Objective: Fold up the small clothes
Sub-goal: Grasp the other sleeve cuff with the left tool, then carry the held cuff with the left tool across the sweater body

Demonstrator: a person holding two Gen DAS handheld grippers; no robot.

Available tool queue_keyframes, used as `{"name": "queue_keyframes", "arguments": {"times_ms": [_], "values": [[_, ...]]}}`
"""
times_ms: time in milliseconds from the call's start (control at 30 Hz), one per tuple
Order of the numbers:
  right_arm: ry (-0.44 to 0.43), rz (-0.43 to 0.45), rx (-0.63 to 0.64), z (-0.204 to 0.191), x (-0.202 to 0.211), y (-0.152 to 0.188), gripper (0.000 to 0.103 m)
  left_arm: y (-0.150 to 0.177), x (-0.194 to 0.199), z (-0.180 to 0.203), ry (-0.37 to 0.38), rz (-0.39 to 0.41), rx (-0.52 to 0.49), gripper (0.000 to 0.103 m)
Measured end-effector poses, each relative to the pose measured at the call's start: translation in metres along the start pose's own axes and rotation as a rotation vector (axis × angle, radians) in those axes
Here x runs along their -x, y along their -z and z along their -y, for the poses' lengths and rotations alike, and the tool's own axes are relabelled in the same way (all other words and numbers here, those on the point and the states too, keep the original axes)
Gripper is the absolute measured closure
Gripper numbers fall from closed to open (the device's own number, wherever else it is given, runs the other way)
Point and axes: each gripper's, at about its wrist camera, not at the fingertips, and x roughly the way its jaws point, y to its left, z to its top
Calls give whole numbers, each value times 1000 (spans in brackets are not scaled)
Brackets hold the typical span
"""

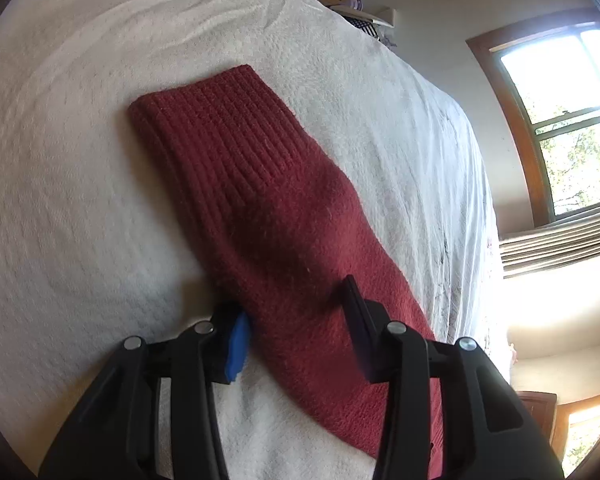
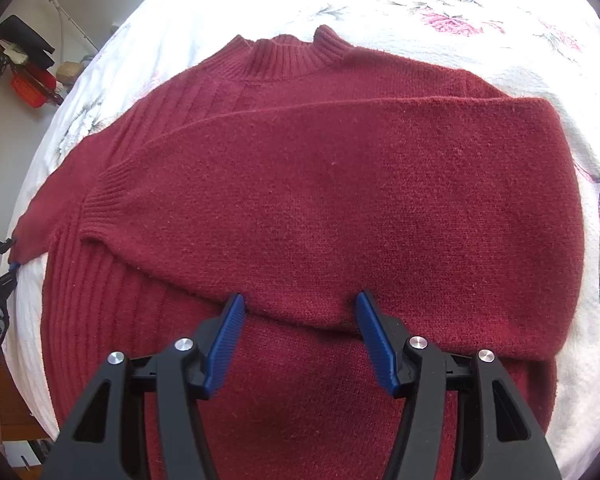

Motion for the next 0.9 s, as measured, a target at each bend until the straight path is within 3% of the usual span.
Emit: {"name": "queue_keyframes", "arguments": {"times_ms": [100,200,500,667,900], "values": [[-4,0,1,2,0,0,44,-2,0,1,-3,-2,-18,86],[-10,3,-1,5,0,1,44,-1,4,6,-1,3,-45,92],[-54,47,-47,20,20,12,46,23,28,63,68,23,-238,94],[-45,62,-58,33,34,22,46,66,30,112,130,-15,-350,94],[-52,90,-76,51,55,38,46,160,23,184,235,-111,-525,94]]}}
